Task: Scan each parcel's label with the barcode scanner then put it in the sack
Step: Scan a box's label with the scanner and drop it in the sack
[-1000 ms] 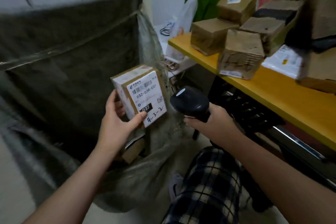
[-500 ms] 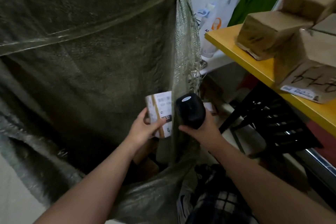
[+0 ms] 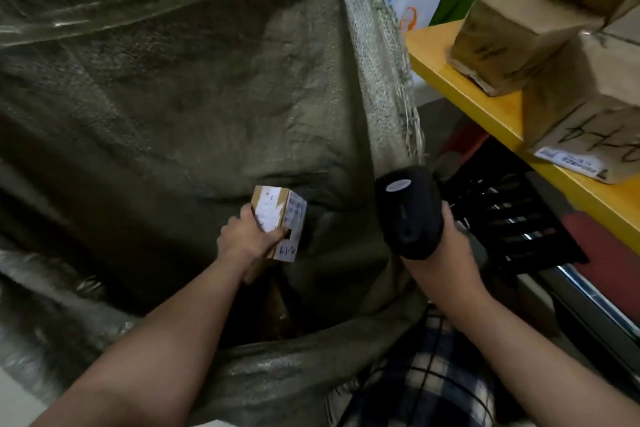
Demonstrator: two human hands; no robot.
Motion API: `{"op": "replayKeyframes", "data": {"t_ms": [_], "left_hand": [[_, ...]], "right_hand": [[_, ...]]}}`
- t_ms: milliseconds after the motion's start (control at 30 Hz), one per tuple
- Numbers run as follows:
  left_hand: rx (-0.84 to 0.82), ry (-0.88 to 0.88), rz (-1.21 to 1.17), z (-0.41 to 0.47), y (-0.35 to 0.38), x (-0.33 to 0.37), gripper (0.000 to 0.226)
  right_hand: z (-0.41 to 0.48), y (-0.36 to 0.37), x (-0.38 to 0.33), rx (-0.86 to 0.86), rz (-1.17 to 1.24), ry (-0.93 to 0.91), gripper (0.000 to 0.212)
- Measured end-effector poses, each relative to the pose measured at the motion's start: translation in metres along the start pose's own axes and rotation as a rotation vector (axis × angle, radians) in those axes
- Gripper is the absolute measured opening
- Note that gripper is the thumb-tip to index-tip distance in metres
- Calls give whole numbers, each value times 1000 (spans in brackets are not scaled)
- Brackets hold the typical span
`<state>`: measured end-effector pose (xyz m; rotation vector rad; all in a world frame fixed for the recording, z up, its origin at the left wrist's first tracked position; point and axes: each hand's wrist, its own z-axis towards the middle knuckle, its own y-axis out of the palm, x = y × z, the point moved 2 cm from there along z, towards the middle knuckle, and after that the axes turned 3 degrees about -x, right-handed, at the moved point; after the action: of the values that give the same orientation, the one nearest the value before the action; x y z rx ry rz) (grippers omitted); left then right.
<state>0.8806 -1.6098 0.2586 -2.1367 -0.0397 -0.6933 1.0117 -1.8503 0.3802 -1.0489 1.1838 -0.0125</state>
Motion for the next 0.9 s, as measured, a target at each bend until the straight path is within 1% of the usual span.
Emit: {"op": "replayKeyframes", "data": {"t_ms": [67, 133, 233, 300, 367, 467, 633, 800, 900], "left_hand": [[-8, 12, 41, -2, 17, 8, 90], [-27, 37, 50, -5, 30, 19, 91], [-32, 127, 130, -14, 34, 37, 96], [18, 213, 206, -24, 24, 51, 90], [109, 334, 241, -38, 5, 65, 77], [228, 530, 182, -72, -28, 85, 65], [322, 782, 140, -140, -60, 131, 59], [325, 979, 138, -197, -58, 186, 59], [316, 1060, 134, -219, -49, 217, 59]], "right_hand": [[-2, -13, -2, 33, -47, -13, 57], [-3, -16, 0, 24, -58, -16, 65], [-2, -15, -3, 63, -58, -57, 69], [2, -13, -1, 75, -3, -59, 68], [8, -11, 5, 66, 42, -36, 66], [11, -17, 8, 82, 135, -14, 60], [-12, -58, 4, 163, 174, 64, 41], [-48, -111, 1, 269, 156, 12, 37], [-70, -145, 5, 369, 155, 14, 30]]}}
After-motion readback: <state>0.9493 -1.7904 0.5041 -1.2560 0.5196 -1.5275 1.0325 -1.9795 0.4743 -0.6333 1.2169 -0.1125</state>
